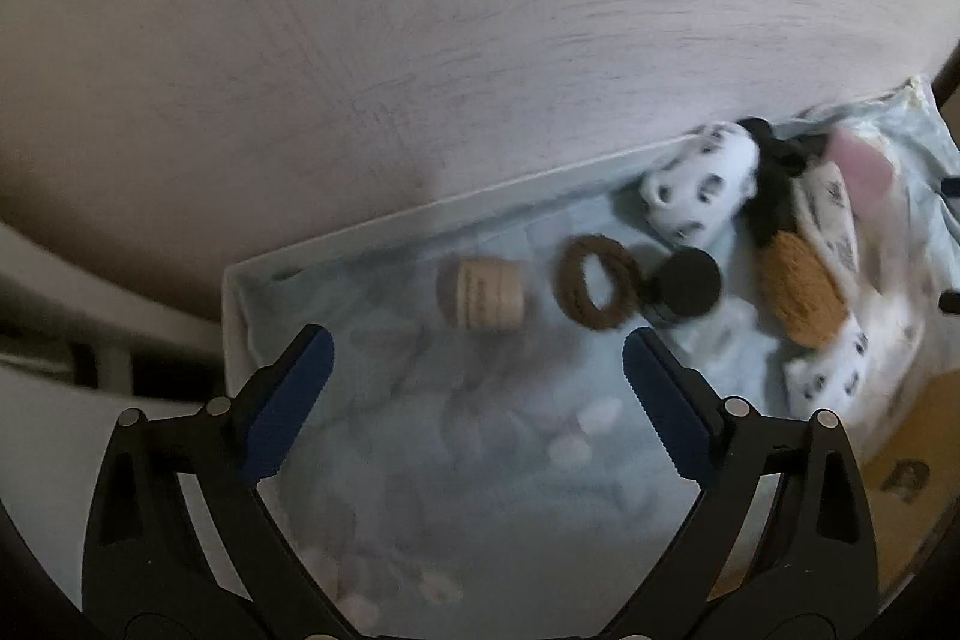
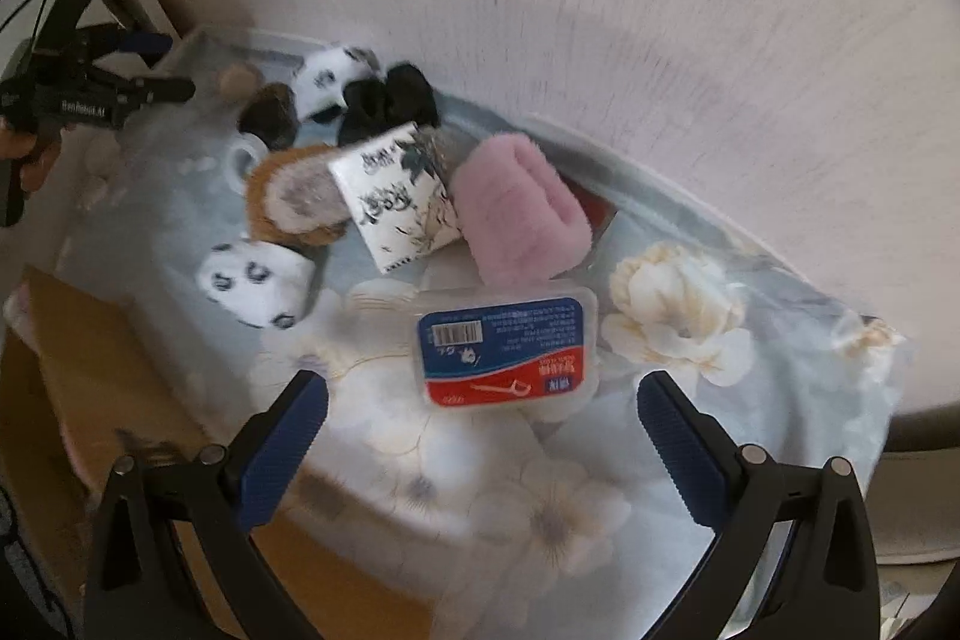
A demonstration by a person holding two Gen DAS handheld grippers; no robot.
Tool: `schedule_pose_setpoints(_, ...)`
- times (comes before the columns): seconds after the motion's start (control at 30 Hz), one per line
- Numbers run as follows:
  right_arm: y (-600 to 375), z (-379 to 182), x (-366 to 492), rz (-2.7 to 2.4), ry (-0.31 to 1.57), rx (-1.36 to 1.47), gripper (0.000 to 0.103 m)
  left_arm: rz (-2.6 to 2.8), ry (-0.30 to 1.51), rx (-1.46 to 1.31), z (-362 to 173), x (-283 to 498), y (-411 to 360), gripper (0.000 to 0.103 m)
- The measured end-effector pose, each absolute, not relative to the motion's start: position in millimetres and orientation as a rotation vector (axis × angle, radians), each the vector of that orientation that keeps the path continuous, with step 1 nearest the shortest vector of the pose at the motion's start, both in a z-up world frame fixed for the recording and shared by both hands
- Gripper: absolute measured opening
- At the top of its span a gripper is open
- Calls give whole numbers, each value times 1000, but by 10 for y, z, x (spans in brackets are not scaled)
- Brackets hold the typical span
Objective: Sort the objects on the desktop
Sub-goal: 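Grasp the MARUBI jar with the left tool while the right tool grasps the clear floss box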
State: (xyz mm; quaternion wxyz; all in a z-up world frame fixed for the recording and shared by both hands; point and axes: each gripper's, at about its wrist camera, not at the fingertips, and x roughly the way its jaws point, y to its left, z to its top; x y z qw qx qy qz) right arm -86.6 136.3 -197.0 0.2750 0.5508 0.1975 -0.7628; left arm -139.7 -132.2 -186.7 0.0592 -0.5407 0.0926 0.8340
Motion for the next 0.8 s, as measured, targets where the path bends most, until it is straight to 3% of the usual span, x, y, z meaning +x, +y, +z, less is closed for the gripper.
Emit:
schedule_pose_setpoints(0.17,1328,-2166,-942,-2053,568,1512,103,2520,249,-1643,-2028,-1551,-1407,96)
schedule_pose_setpoints(0.5,1421,-2300,-1076,-2059,489,1558,103,2488,221,-1654,-2214,-1639,-1427,83)
schedule_pose_setpoints(0.7,1496,-2293,-1135,-2060,440,1541,101,2475,204,-1683,-2291,-1656,-1425,63)
schedule_pose_setpoints(0.77,1498,-2282,-1127,-2062,463,1527,86,2472,225,-1691,-2318,-1662,-1412,39)
schedule_pose_setpoints(0.8,1497,-2284,-1126,-2059,488,1530,80,2464,221,-1693,-2328,-1667,-1412,37)
